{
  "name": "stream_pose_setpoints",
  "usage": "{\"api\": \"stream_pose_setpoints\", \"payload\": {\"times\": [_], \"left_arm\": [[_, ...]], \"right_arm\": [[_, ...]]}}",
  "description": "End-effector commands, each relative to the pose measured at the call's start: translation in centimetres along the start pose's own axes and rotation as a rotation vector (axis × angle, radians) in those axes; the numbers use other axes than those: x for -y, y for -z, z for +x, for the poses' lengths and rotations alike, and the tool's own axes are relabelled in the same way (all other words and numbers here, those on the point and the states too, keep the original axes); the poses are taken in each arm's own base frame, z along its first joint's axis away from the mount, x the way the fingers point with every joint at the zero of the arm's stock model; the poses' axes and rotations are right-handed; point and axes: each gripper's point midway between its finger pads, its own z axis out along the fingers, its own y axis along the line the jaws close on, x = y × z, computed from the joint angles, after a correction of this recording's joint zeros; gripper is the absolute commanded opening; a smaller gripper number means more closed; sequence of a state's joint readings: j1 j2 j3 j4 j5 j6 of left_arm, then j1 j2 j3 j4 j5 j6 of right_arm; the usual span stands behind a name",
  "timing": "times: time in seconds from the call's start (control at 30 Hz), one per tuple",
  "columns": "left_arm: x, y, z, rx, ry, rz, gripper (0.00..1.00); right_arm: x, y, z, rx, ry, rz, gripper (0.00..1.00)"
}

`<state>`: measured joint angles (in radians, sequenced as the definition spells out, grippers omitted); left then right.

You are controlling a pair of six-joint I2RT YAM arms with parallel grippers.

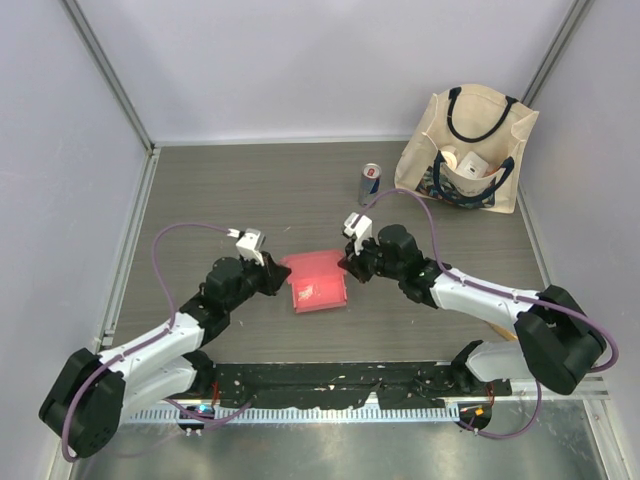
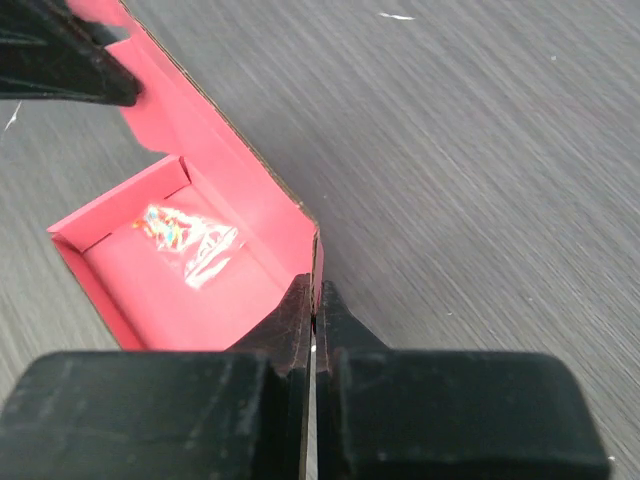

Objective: Fold the paper box

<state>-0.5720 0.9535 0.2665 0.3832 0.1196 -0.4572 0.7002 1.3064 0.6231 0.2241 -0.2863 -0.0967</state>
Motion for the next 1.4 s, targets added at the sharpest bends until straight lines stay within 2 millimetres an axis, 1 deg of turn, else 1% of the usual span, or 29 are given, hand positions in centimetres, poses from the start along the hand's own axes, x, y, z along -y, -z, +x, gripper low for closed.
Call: {"api": "stream_pose_setpoints", "payload": {"times": [0.0, 0.03, 0.07, 0.1, 0.13, 0.17, 0.2, 0.23, 0.27, 0.3, 0.33, 0.37, 0.4, 0.47, 0.5, 0.57, 0.6, 0.67, 0.7, 0.8, 0.83, 0.9, 1.03, 1.1, 1.17, 1.2, 1.27, 1.3, 1.37], "left_arm": [[1.0, -0.6, -3.9, 0.102, -0.064, -0.049, 0.03], [1.2, -0.8, -4.4, 0.115, -0.076, -0.065, 0.0], [1.1, -1.1, -4.5, 0.124, -0.088, -0.102, 0.0], [0.9, -1.4, -4.8, 0.136, -0.093, -0.137, 0.0], [0.7, -1.5, -5.7, 0.165, -0.086, -0.183, 0.0], [0.1, -1.8, -5.7, 0.179, -0.08, -0.242, 0.0], [-0.4, -1.8, -6.1, 0.201, -0.073, -0.292, 0.0], [-0.6, -1.9, -6.8, 0.23, -0.06, -0.327, 0.0], [-0.9, -2.0, -6.7, 0.238, -0.041, -0.359, 0.0], [-2.3, -1.9, -6.8, 0.262, -0.027, -0.452, 0.0], [-2.6, -2.0, -7.1, 0.279, -0.009, -0.48, 0.0], [-3.1, -2.0, -7.1, 0.294, 0.013, -0.506, 0.0], [-3.8, -2.2, -6.6, 0.294, 0.018, -0.546, 0.0], [-4.0, -2.4, -6.6, 0.325, 0.063, -0.567, 0.0], [-4.5, -2.5, -6.2, 0.327, 0.063, -0.593, 0.0], [-4.3, -2.6, -6.0, 0.352, 0.076, -0.594, 0.0], [-4.5, -2.7, -5.5, 0.35, 0.069, -0.605, 0.0], [-4.1, -2.6, -5.3, 0.371, 0.067, -0.61, 0.0], [-3.9, -2.6, -5.1, 0.374, 0.07, -0.609, 0.0], [-3.4, -2.6, -4.4, 0.377, 0.077, -0.607, 0.0], [-3.1, -2.6, -3.9, 0.371, 0.075, -0.599, 0.0], [-3.0, -2.5, -3.4, 0.371, 0.063, -0.602, 0.0], [-2.7, -2.4, -2.4, 0.357, 0.047, -0.595, 0.0], [-3.0, -2.2, -1.7, 0.352, 0.05, -0.6, 0.0], [-3.0, -2.1, -1.4, 0.354, 0.055, -0.595, 0.0], [-3.1, -1.9, -1.3, 0.353, 0.054, -0.596, 0.0], [-3.0, -1.7, -1.0, 0.349, 0.056, -0.593, 0.0], [-3.2, -1.6, -0.7, 0.345, 0.055, -0.595, 0.0], [-3.2, -1.5, -0.4, 0.342, 0.063, -0.592, 0.0]], "right_arm": [[0.4, -0.6, -4.3, 0.152, -0.009, 0.121, 0.01], [2.4, -0.6, -4.7, 0.174, -0.02, 0.271, 0.01], [2.9, -0.7, -4.9, 0.186, -0.037, 0.339, 0.01], [2.3, -1.1, -5.0, 0.191, -0.027, 0.36, 0.01], [3.2, -0.9, -5.8, 0.226, -0.068, 0.445, 0.01], [3.9, -1.3, -5.0, 0.211, -0.089, 0.521, 0.01], [4.2, -1.4, -4.9, 0.213, -0.111, 0.569, 0.01], [5.1, -0.9, -5.4, 0.238, -0.15, 0.688, 0.01], [5.5, -1.1, -4.7, 0.229, -0.165, 0.746, 0.01], [5.5, -1.3, -4.6, 0.234, -0.177, 0.772, 0.01], [5.1, -1.3, -4.9, 0.265, -0.196, 0.791, 0.01], [5.7, -0.9, -4.4, 0.278, -0.211, 0.863, 0.01], [5.6, -0.9, -4.4, 0.292, -0.217, 0.873, 0.01], [5.5, -0.9, -4.1, 0.33, -0.253, 0.91, 0.01], [5.4, -1.3, -4.0, 0.343, -0.258, 0.916, 0.01], [4.7, -0.9, -3.5, 0.362, -0.238, 0.965, 0.01], [4.6, -1.1, -3.0, 0.387, -0.241, 0.973, 0.01], [3.9, -0.8, -2.5, 0.405, -0.241, 0.988, 0.01], [4.0, -0.7, -2.1, 0.418, -0.25, 1.006, 0.01], [3.3, -0.5, -1.2, 0.447, -0.276, 0.993, 0.01], [3.2, -0.5, -0.8, 0.45, -0.282, 0.992, 0.01], [2.9, -0.4, -0.1, 0.463, -0.288, 0.972, 0.01], [2.7, 0.0, 0.5, 0.473, -0.305, 0.969, 0.01], [2.7, 0.1, 0.8, 0.465, -0.317, 0.98, 0.02], [2.7, 0.4, 1.0, 0.478, -0.372, 1.02, 0.02], [2.6, 0.1, 1.4, 0.45, -0.364, 1.023, 0.02], [2.5, 0.0, 1.7, 0.479, -0.436, 1.021, 0.02], [2.6, 0.1, 2.1, 0.45, -0.427, 1.043, 0.02], [2.5, 0.0, 2.2, 0.456, -0.464, 1.051, 0.02]]}}
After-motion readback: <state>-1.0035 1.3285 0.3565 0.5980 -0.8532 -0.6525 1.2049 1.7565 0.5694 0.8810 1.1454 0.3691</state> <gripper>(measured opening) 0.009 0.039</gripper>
